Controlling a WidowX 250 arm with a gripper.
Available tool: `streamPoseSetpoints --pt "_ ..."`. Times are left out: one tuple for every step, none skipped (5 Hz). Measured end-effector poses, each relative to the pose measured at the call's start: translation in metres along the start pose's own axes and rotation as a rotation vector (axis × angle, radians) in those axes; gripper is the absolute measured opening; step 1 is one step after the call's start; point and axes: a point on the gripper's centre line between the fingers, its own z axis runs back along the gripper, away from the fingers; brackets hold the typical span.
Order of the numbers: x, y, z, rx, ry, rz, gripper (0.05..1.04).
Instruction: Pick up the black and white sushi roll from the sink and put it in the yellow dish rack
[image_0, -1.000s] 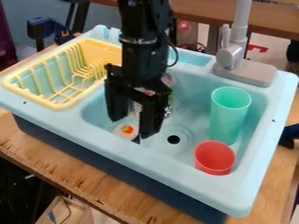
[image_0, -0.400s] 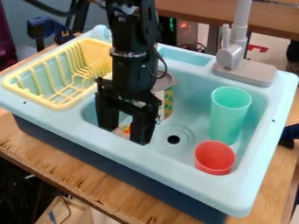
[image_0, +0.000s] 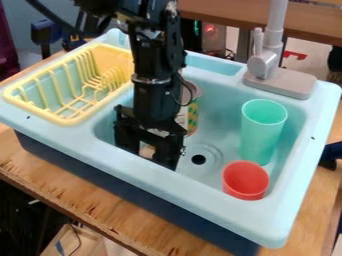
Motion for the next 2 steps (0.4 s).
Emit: streamPoseSetpoints --pt "0.0004 0.0018 -0.0035 0.005 0.018 0.031 0.692" --pt "0.0027 0.0015 -0.0002 0.007 0.007 0.047 0.589"
